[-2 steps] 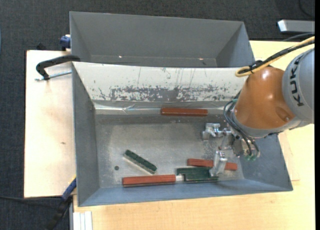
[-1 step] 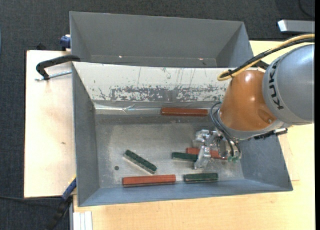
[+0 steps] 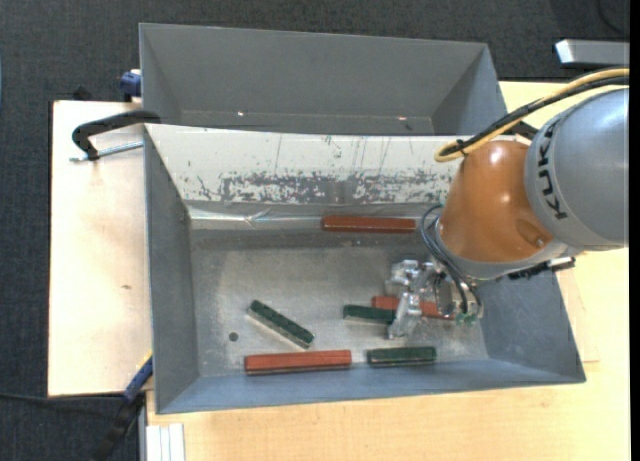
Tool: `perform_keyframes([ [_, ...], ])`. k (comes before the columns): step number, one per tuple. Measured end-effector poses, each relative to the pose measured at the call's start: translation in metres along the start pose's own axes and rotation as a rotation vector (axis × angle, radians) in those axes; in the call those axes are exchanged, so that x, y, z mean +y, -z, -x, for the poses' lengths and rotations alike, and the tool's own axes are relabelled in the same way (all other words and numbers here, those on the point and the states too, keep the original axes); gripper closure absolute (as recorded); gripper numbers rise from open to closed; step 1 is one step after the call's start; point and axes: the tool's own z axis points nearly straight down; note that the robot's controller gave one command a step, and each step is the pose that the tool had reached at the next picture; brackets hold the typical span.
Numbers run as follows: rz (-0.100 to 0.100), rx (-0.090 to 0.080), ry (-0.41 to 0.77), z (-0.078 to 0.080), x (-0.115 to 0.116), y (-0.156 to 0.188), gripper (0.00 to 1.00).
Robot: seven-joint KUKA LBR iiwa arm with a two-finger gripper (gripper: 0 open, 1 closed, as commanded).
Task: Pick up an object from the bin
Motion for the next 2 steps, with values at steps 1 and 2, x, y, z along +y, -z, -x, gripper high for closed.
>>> perform_keyframes([
  [1, 0.000, 0.000, 0.000, -0.0009, -0.0058, 0.1195, 1.00],
  [2, -0.001, 0.000, 0.000, -0.0010, -0.0058, 0.1195, 1.00],
])
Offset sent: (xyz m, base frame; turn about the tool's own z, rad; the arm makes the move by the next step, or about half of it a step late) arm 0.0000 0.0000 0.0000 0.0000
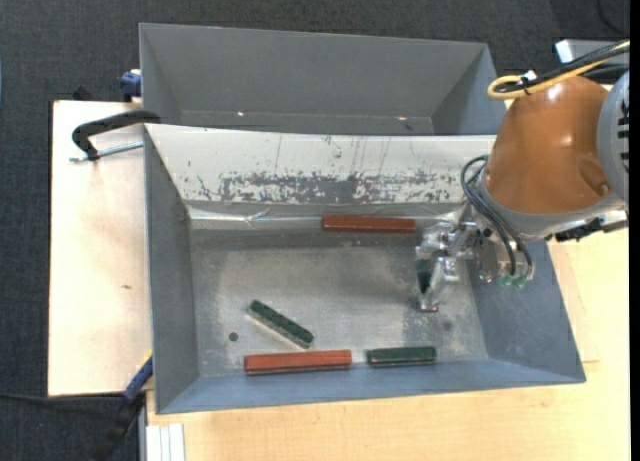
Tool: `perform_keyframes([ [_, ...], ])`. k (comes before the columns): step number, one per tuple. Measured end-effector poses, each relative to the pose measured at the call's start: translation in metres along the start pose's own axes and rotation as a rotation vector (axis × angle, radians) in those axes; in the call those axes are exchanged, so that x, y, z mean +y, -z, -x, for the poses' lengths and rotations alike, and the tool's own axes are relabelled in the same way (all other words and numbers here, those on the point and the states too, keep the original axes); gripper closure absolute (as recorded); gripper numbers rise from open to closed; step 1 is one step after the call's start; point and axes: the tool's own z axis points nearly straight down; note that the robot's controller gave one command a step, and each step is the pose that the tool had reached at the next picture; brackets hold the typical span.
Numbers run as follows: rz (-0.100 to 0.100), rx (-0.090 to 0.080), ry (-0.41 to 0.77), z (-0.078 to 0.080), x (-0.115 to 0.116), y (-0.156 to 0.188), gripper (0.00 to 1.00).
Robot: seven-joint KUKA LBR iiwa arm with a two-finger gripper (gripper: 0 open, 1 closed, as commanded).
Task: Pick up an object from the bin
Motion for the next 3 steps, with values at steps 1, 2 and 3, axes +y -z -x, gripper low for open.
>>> perform_keyframes([
  [1, 0.000, 0.000, 0.000, 0.0000, 0.0000, 0.0000, 1.00],
  [2, 0.000, 0.000, 0.000, 0.0000, 0.0000, 0.0000, 1.00],
  [3, 0.000, 0.000, 0.000, 0.0000, 0.0000, 0.0000, 1.00],
])
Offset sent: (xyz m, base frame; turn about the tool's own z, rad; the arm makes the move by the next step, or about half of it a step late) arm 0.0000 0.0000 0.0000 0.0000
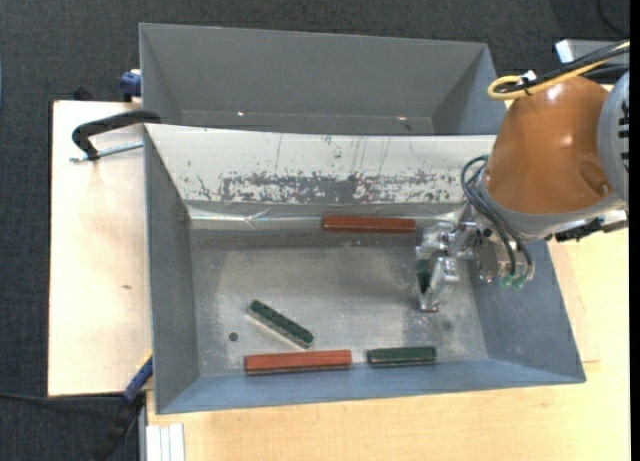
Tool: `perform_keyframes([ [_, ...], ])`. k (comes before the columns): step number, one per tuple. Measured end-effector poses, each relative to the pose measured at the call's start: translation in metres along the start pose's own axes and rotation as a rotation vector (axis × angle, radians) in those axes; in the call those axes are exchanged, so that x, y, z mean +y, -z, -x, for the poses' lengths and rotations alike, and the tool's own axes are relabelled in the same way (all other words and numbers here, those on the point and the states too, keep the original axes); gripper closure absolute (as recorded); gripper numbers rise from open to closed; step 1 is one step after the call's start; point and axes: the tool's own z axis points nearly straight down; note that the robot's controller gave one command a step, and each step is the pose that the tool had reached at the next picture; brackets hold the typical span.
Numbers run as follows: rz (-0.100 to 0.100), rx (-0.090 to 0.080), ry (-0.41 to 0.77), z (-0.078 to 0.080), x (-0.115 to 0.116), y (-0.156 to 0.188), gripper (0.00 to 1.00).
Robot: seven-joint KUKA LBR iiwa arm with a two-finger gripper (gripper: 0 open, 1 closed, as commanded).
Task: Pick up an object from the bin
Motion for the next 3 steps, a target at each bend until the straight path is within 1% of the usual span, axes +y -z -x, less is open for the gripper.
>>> perform_keyframes([
  [3, 0.000, 0.000, 0.000, 0.0000, 0.0000, 0.0000, 1.00],
])
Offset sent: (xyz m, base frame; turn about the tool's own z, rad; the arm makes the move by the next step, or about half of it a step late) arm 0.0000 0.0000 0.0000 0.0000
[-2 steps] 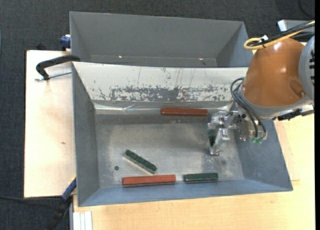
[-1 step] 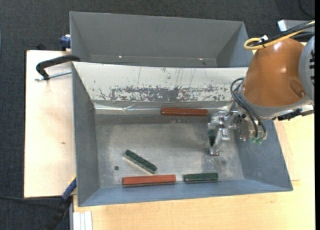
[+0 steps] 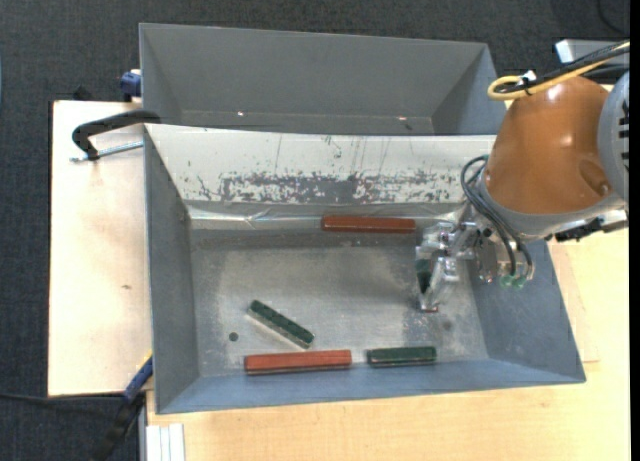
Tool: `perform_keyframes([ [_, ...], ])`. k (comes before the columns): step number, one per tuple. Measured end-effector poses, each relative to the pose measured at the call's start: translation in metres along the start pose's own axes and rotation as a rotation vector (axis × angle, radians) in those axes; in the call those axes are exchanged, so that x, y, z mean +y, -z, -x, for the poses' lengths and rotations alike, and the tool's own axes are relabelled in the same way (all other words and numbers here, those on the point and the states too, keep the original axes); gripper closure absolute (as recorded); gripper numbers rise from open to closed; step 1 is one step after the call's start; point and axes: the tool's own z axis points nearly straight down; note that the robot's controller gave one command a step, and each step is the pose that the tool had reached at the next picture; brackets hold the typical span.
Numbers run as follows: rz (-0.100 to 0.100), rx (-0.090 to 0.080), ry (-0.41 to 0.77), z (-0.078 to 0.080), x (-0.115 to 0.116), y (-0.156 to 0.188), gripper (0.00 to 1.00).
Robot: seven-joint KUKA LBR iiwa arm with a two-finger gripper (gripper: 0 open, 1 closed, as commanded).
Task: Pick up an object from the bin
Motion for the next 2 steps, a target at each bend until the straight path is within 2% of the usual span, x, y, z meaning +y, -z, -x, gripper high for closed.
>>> perform_keyframes([
  [2, 0.000, 0.000, 0.000, 0.0000, 0.0000, 0.0000, 1.00],
])
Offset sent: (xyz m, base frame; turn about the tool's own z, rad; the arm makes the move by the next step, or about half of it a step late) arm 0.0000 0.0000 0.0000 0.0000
